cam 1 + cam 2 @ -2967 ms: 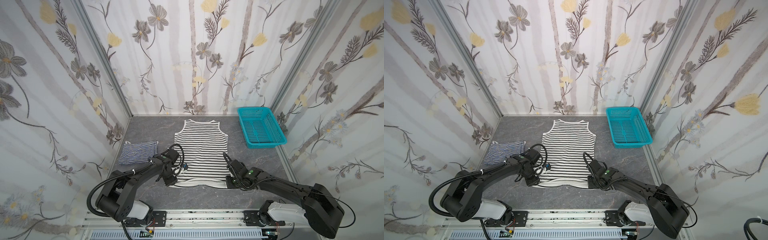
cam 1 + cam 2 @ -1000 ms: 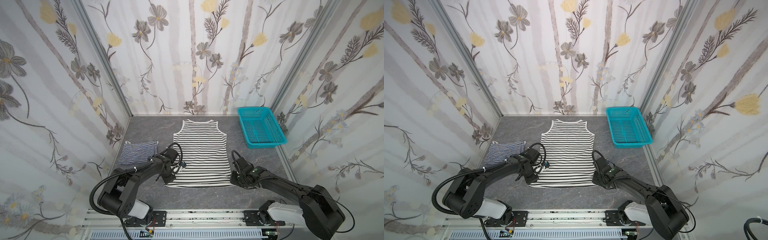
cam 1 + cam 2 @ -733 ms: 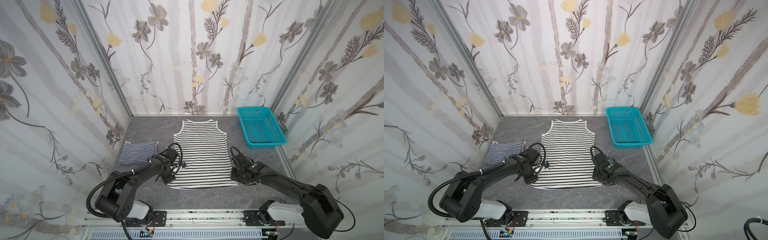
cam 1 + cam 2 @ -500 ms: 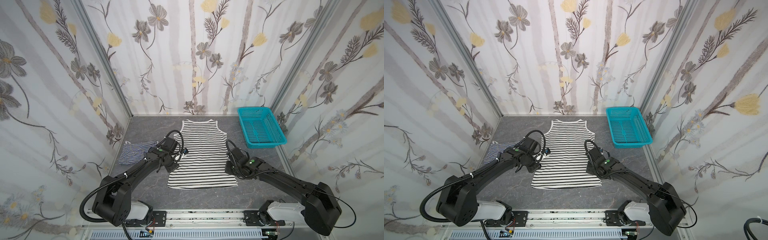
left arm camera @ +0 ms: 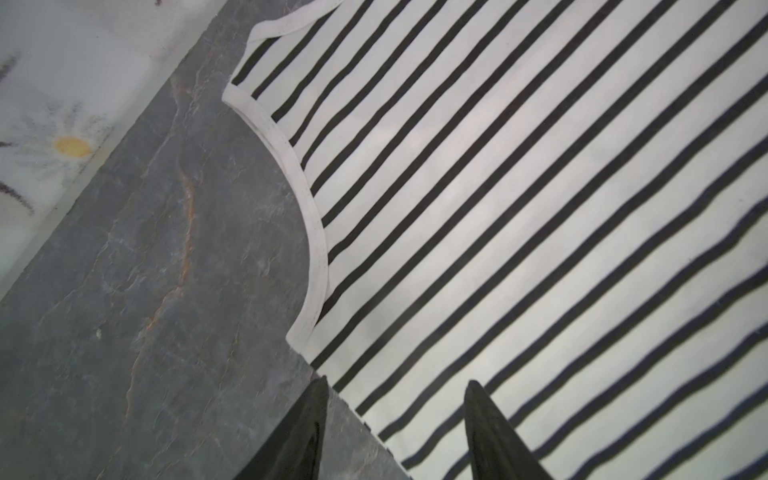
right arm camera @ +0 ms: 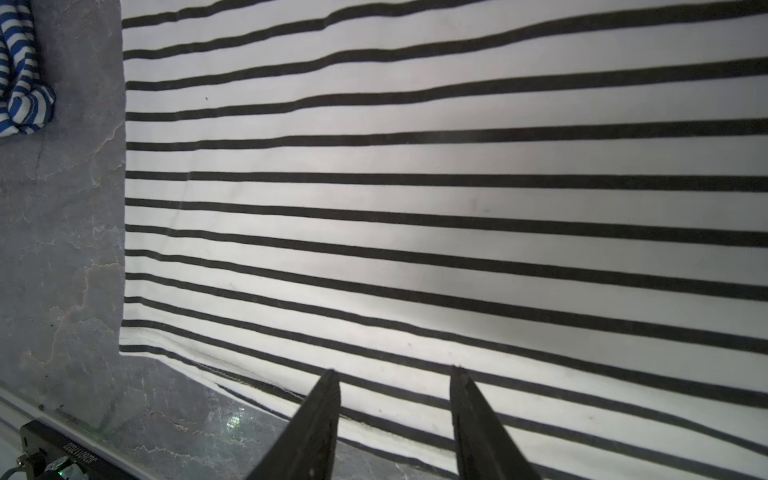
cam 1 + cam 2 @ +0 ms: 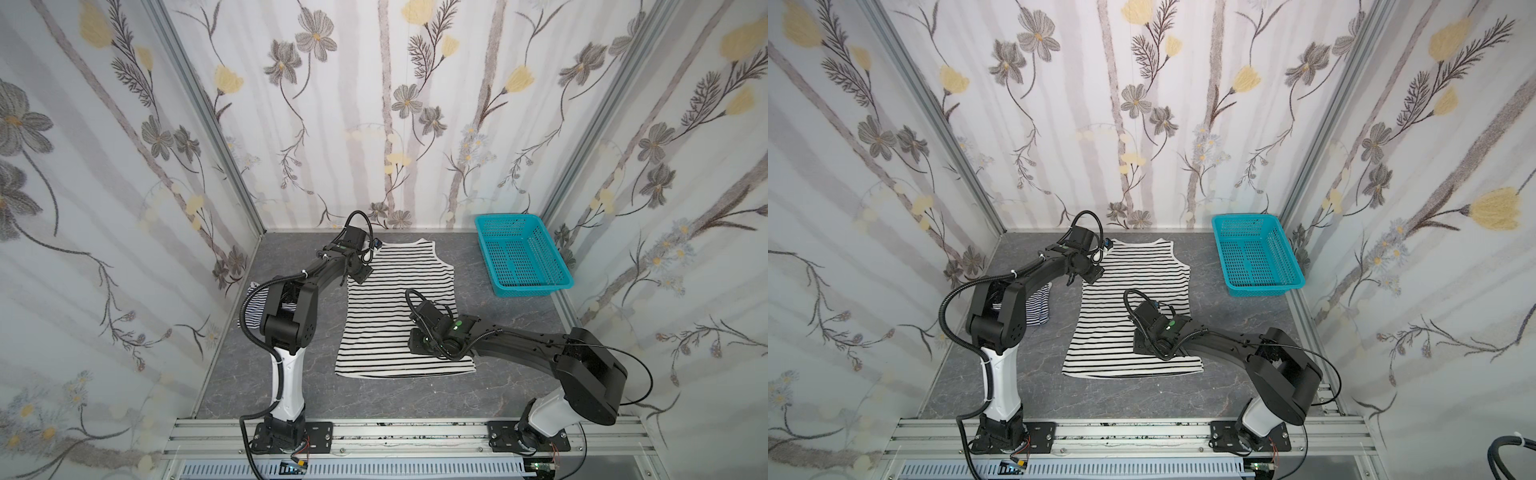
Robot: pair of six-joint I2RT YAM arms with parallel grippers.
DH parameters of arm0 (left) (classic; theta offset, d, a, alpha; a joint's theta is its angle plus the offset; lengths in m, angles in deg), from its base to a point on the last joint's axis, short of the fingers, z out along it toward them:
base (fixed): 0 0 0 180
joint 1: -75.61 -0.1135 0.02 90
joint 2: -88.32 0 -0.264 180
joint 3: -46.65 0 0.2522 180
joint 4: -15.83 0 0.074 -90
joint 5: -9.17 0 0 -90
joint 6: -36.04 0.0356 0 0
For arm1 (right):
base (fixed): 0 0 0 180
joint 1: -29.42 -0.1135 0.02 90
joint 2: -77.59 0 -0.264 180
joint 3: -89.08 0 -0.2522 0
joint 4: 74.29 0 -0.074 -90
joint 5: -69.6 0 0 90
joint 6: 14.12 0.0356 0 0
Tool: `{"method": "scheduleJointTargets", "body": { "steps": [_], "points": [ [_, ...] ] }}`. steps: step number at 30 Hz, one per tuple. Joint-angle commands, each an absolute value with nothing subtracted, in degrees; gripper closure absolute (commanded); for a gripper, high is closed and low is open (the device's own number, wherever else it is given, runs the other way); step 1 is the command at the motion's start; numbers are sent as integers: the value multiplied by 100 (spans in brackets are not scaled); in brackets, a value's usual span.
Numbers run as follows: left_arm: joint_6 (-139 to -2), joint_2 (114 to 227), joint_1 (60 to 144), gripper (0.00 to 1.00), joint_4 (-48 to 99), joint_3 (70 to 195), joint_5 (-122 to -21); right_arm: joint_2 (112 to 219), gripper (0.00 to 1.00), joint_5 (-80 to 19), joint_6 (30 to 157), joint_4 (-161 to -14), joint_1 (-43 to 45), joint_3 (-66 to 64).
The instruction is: Fold and stack the tank tops
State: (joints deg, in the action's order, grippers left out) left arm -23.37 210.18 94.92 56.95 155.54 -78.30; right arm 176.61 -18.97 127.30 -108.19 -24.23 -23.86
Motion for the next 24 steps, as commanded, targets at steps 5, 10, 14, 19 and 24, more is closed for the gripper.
{"method": "scheduleJointTargets", "body": {
  "steps": [5, 10, 14, 19, 24],
  "points": [
    [-2475, 21636, 9467, 45, 5685, 16175, -8132, 17691, 54, -2178, 12926, -10382, -2455, -2770],
    [-2437, 21749, 9460, 45, 5686, 16103, -8244, 17701, 54, -2189, 12968, -10319, -2438, -3059],
    [-2336, 21730, 9454, 45, 5692, 15942, -8352, 17715, 54, -2229, 12950, -10297, -2331, -3285],
    [-2274, 21696, 9435, 45, 5680, 15772, -8458, 17541, 54, -2275, 12832, -10317, -1993, -3707],
    [-2243, 21651, 9403, 45, 5687, 15597, -8583, 17340, 53, -2157, 12629, -10505, -1796, -3752]
  ]
}}
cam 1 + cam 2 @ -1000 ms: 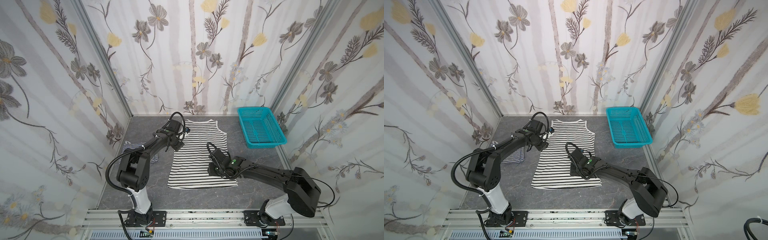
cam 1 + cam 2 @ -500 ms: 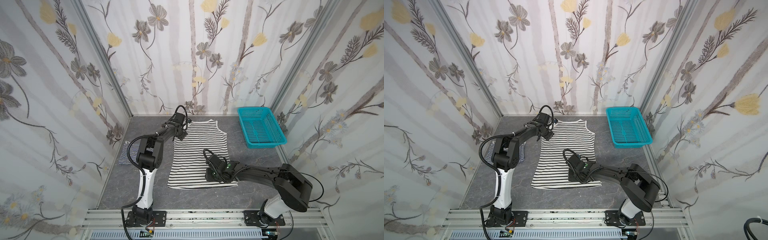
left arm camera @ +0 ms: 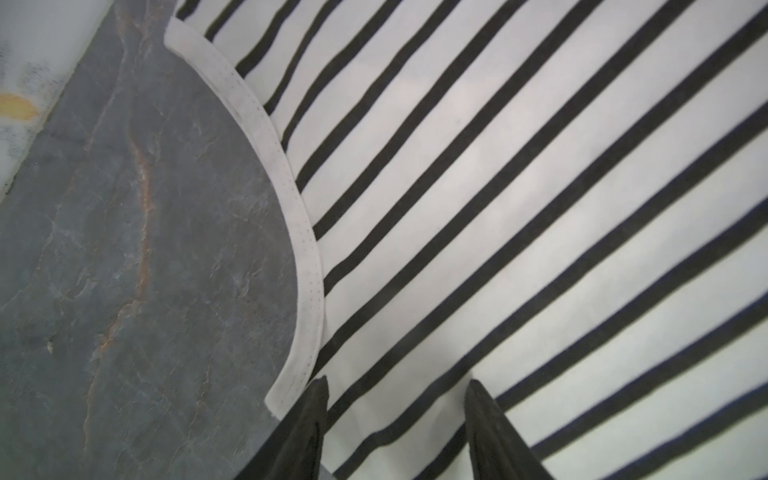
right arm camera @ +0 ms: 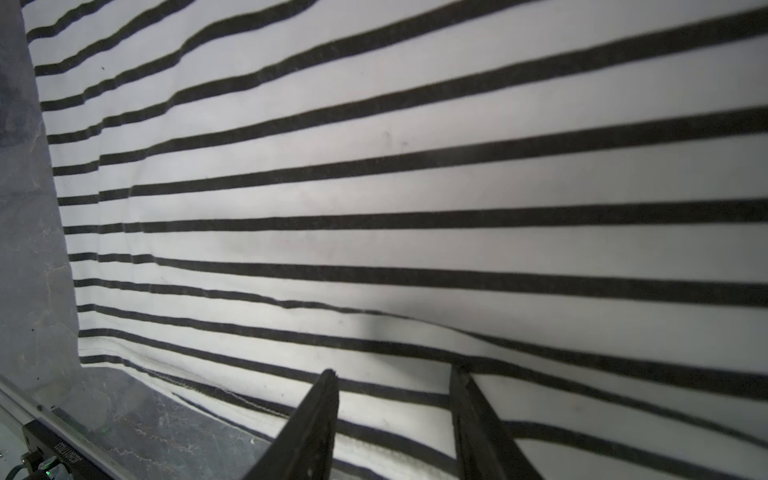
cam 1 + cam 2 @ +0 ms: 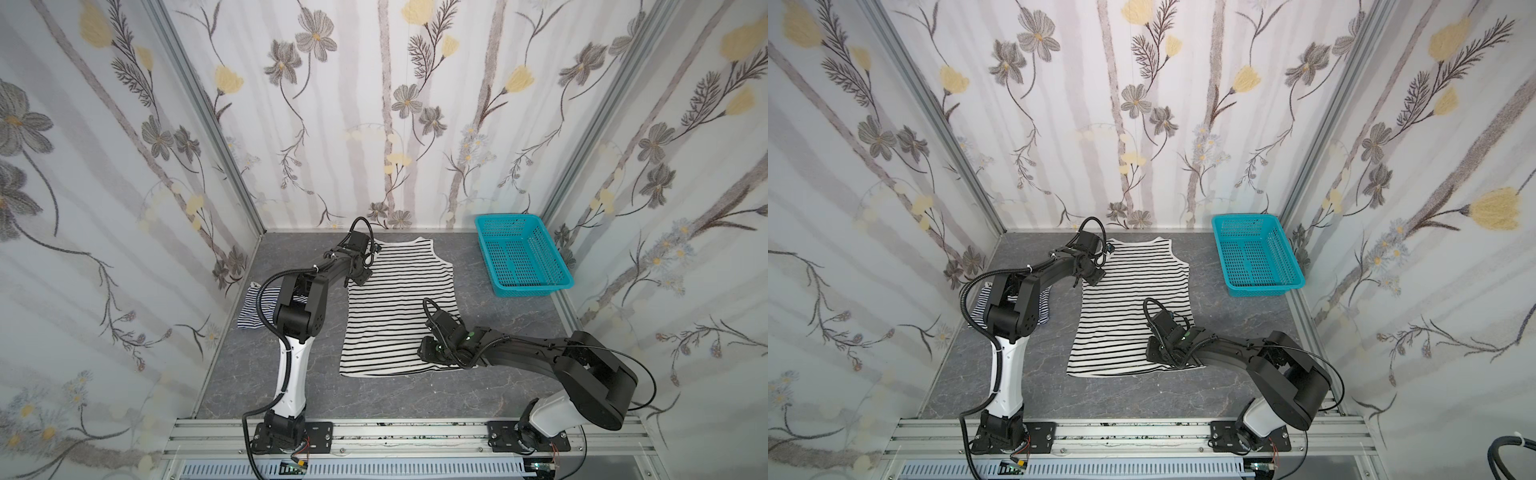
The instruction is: Fold and stack the tank tops
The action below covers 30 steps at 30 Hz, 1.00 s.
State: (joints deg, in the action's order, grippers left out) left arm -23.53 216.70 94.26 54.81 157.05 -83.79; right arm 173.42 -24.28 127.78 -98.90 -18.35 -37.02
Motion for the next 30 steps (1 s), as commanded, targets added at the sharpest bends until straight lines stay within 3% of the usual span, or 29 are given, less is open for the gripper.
{"method": "scheduleJointTargets", "body": {
  "steps": [1, 18, 30],
  "points": [
    [-2242, 21615, 9404, 45, 5680, 15525, -8584, 17324, 53, -2131, 12571, -10546, -1583, -3752],
    [-2591, 19940, 9516, 45, 5674, 13206, -8262, 17786, 52, -2917, 11684, -10536, 145, -3176],
    [-2819, 19093, 9878, 44, 5684, 12160, -8173, 18695, 52, -2598, 11216, -10949, 1048, -1959]
  ]
}}
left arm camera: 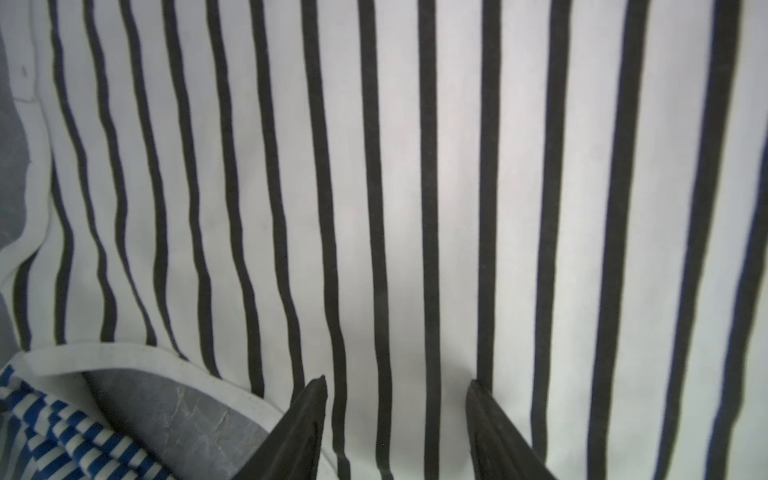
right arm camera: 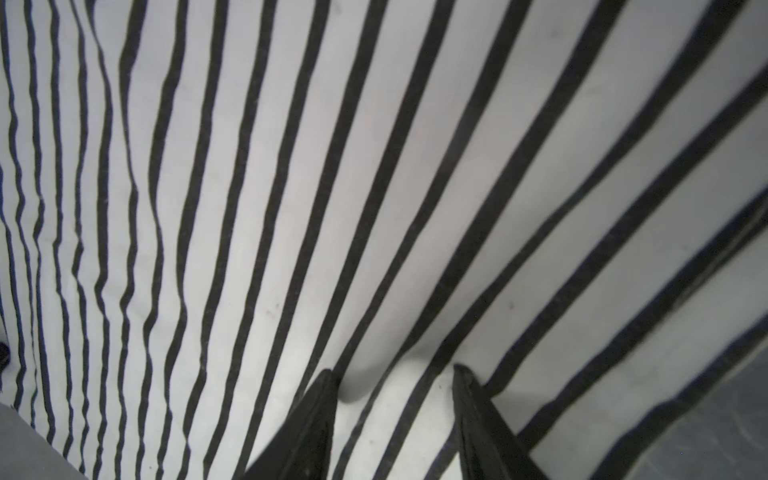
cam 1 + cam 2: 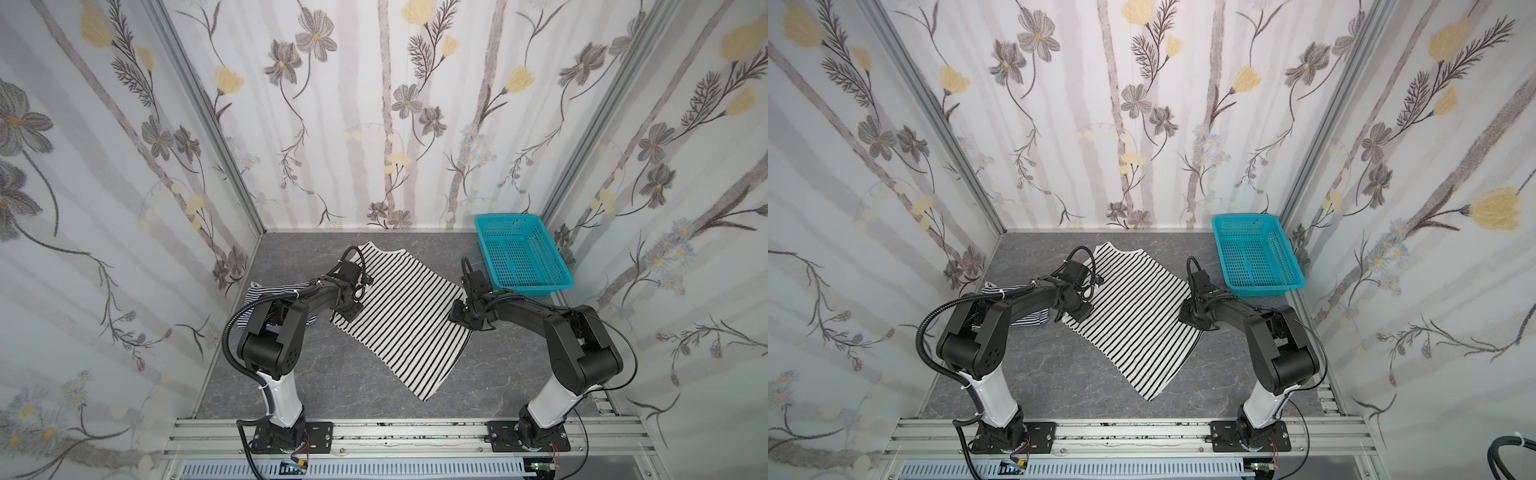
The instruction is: Fold and stack the tank tops
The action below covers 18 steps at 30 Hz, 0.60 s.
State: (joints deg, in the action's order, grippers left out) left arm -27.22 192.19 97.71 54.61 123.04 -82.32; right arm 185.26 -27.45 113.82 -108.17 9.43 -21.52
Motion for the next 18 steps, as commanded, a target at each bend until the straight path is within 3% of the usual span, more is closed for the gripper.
{"method": "scheduleJointTargets", "body": {
  "steps": [1, 15, 18],
  "points": [
    [-2840, 19023, 9950, 44, 5684, 12086, -8187, 18815, 52, -2700, 11188, -10951, 1126, -1829],
    [-3173, 18400, 10737, 42, 5878, 11383, -7913, 20147, 52, -2535, 10858, -11731, 1929, 316],
    [-3126, 18288, 10940, 42, 6009, 11281, -7898, 20202, 52, -2886, 10849, -11900, 1856, 650]
  ]
}}
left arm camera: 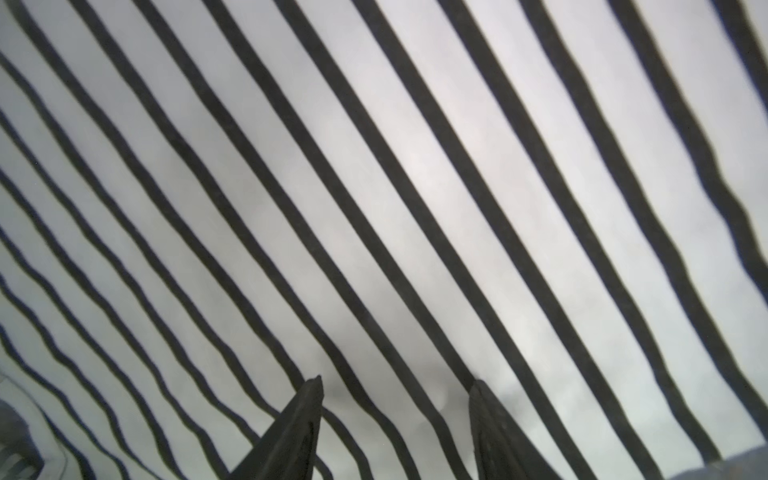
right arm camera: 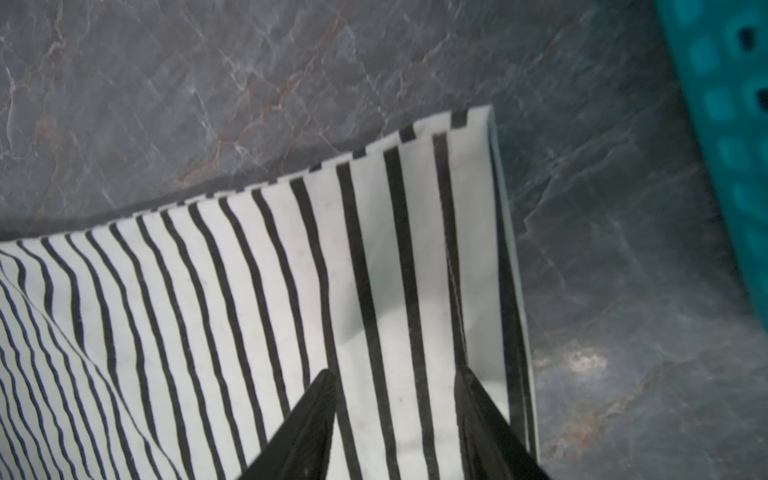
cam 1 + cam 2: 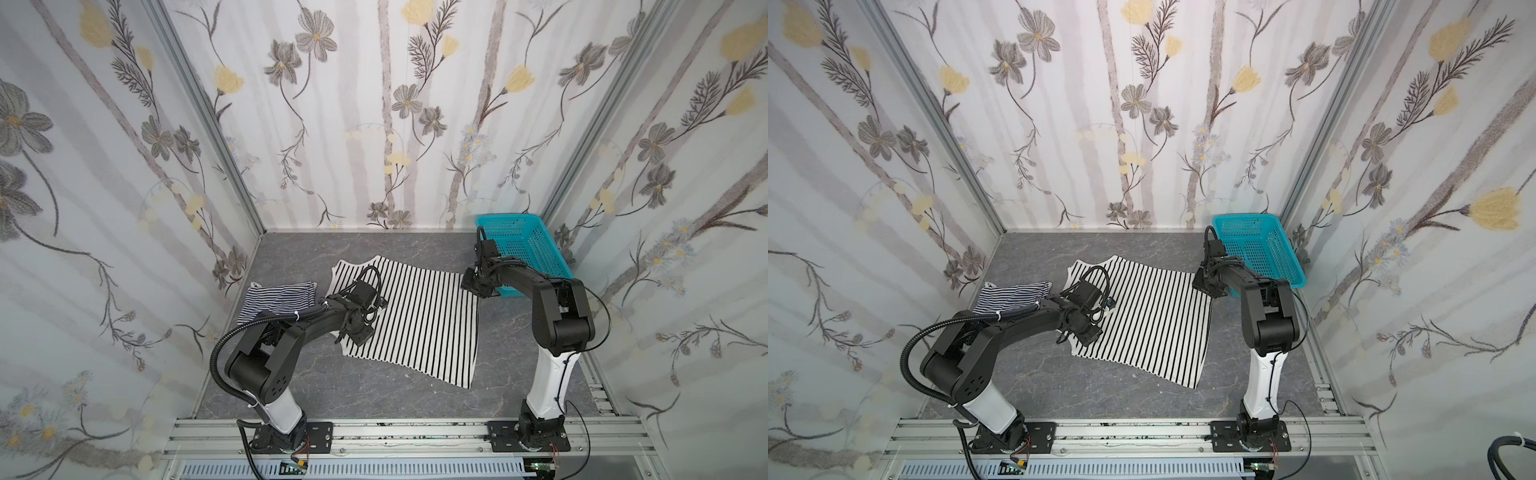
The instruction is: Fold and stack the tank tops
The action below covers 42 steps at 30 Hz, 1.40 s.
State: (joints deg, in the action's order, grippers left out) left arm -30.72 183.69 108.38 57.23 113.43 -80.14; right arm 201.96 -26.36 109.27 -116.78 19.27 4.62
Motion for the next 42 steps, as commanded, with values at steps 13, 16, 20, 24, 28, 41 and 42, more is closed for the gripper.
{"method": "scheduleJointTargets", "body": {
  "steps": [13, 16, 20, 24, 28, 41, 42],
  "points": [
    [-3149, 18093, 10206, 41, 5583, 12100, -8371, 18513, 51, -1981, 11162, -11467, 236, -1081],
    [-3111, 18500, 9828, 41, 5492, 12401, -8341, 18306, 50, -1887, 11327, -11307, -168, -1549],
    [-3055, 18967, 9418, 42, 5414, 12615, -8333, 18084, 50, -1868, 11609, -11077, -499, -2136],
    [-2988, 19141, 9331, 42, 5385, 12470, -8332, 17972, 50, -1899, 11745, -10870, -539, -2662],
    [-3006, 19039, 9332, 43, 5352, 12176, -8194, 18010, 50, -1874, 11742, -10809, -525, -2905],
    [-3181, 18018, 9810, 42, 5368, 10783, -8155, 18249, 49, -1972, 11207, -10919, 483, -2826],
    [-3181, 17926, 9859, 42, 5367, 10692, -8189, 18277, 49, -1970, 11183, -10955, 524, -2786]
  ]
}}
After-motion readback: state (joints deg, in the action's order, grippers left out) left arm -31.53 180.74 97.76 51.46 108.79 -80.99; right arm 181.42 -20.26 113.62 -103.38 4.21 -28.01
